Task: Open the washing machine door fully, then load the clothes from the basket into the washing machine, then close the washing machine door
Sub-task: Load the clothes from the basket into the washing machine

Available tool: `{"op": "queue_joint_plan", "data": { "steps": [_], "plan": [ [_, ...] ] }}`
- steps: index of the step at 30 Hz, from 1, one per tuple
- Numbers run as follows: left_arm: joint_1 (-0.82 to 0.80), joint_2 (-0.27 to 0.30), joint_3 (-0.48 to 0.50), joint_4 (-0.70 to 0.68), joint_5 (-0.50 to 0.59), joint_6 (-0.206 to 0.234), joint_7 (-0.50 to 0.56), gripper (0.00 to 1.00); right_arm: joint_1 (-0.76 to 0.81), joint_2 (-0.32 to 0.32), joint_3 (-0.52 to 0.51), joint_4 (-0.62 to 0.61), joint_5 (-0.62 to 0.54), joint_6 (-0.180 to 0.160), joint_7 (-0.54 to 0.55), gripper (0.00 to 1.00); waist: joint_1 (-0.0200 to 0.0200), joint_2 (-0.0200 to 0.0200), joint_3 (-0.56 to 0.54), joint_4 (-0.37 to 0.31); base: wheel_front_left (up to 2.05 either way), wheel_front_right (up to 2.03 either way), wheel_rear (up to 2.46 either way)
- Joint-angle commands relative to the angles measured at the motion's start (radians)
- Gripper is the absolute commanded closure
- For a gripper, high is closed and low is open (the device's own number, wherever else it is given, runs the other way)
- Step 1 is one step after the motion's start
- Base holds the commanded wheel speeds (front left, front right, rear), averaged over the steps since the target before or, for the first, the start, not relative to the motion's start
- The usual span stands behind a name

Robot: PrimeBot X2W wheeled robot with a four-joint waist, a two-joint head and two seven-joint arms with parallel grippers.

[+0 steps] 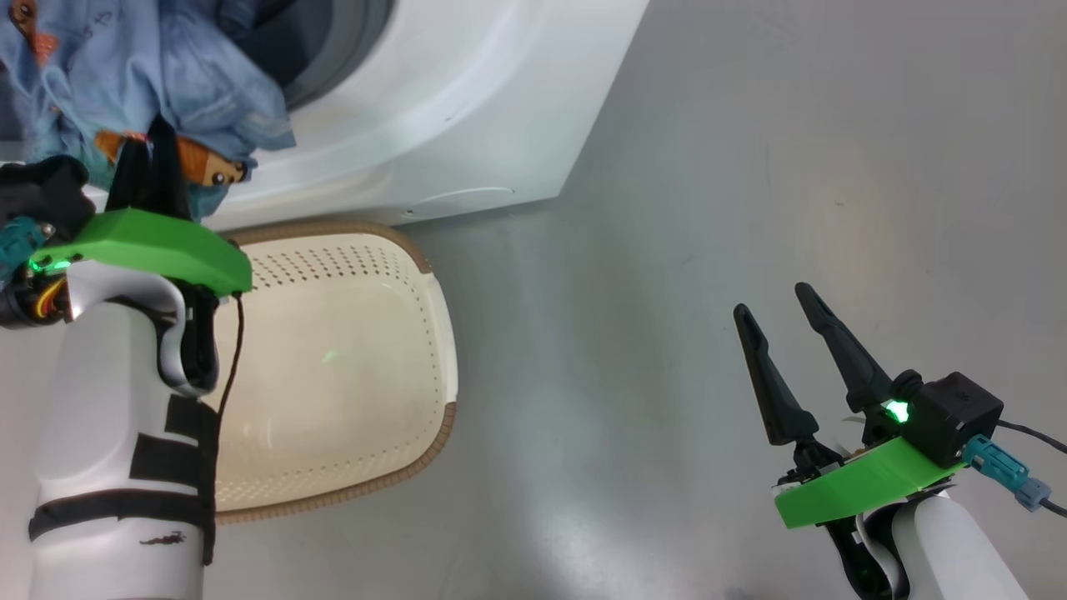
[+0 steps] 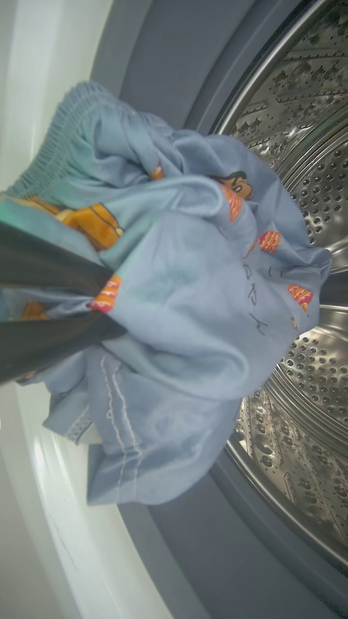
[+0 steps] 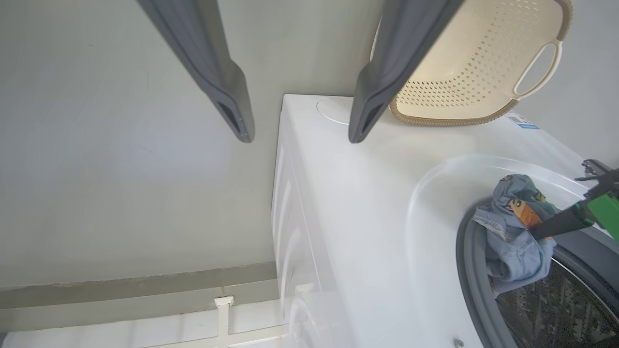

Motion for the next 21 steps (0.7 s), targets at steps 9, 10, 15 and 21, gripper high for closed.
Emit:
{"op": "queue_joint_plan", "data": {
  "steps": [9, 10, 15, 21],
  "plan": [
    [-0.051, 0.068, 0.007, -0.016, 0.044, 0.003, -0.007, 1.00, 0.013, 0.012, 0.057, -0.010, 0.013, 0.002, -0.005, 0.00, 0.0000, 0.0000, -0.027, -0.017, 0.00, 0.00, 0.00],
    [-0.051, 0.068, 0.007, -0.016, 0.044, 0.003, -0.007, 1.00, 0.013, 0.012, 0.057, -0.010, 0.013, 0.002, -0.005, 0.00, 0.0000, 0.0000, -0.027, -0.017, 0.00, 0.00, 0.00],
    [-0.139, 0.097, 0.008, 0.037, 0.061, 0.022, -0.007, 1.00, 0.020, 0.022, 0.060, -0.007, 0.019, 0.002, -0.005, 0.00, 0.0000, 0.0000, -0.017, -0.053, 0.00, 0.00, 0.00],
    [-0.231, 0.131, 0.010, 0.113, 0.077, 0.036, -0.007, 1.00, 0.027, 0.039, 0.065, -0.008, 0.022, 0.002, -0.005, 0.00, 0.0000, 0.0000, 0.007, -0.095, 0.00, 0.00, 0.00]
  ]
}}
